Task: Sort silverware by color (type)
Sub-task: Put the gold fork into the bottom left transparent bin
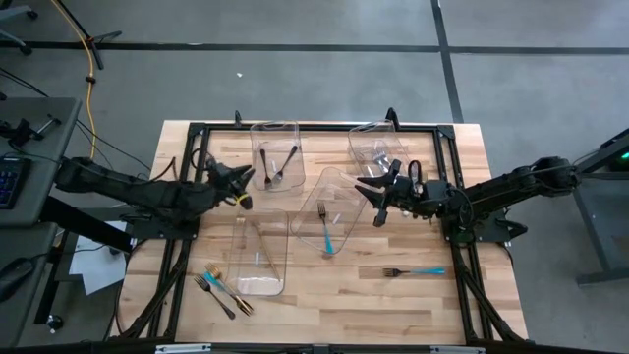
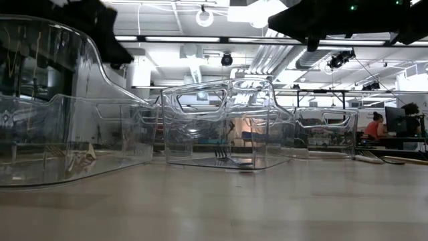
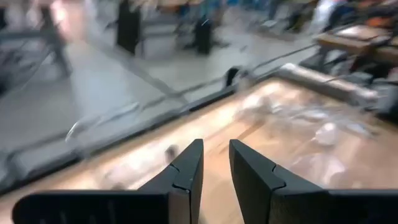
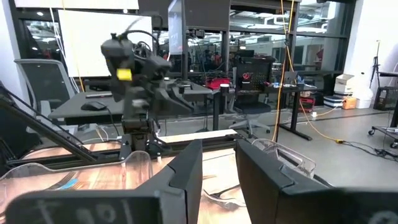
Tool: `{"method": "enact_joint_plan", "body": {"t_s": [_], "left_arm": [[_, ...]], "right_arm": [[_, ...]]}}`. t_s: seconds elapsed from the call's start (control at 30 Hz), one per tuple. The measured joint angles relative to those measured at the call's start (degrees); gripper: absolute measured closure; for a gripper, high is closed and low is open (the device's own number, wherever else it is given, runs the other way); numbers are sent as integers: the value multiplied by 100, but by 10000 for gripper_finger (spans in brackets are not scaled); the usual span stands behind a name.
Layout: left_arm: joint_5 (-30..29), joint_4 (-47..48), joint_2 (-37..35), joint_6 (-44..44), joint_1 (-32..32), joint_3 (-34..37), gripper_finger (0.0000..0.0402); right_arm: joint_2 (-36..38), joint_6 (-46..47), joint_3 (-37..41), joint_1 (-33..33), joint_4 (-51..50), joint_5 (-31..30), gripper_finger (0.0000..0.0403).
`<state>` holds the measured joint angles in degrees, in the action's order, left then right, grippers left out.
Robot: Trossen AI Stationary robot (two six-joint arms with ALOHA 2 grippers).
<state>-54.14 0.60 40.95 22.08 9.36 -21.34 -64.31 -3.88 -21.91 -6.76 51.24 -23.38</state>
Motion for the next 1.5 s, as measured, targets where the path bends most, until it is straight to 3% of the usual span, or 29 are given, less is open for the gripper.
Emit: {"method": "enact_joint_plan", "body": {"t_s": [0.17, 0.27, 0.53, 0.63, 0.8, 1.0, 1.27, 1.5], "left_arm": [[694, 1271, -6, 1377, -811, 0, 330], [1237, 1449, -49, 1797, -1199, -20, 330], [3594, 3836, 153, 2773, -2278, -743, 329], [4144, 4228, 297, 2981, -2506, -797, 329], [4515, 4197, 533, 2935, -2640, -756, 329], [4457, 4188, 804, 2842, -2651, -756, 329], [4488, 4143, 1438, 3339, -2651, -756, 330], [4961, 3692, 2046, 3371, -2649, -752, 330]], "right_arm": [[0, 2, 2, 0, 2, -2, 311], [0, 44, 2, 0, -8, 0, 311], [0, 258, 2, 0, -8, -2, 311], [0, 260, 2, 0, 0, -2, 311], [0, 391, 2, 0, 2, -2, 311], [0, 392, 2, 0, 2, -2, 311], [0, 391, 2, 0, 2, -2, 311], [0, 407, 2, 0, 2, -2, 311]]}}
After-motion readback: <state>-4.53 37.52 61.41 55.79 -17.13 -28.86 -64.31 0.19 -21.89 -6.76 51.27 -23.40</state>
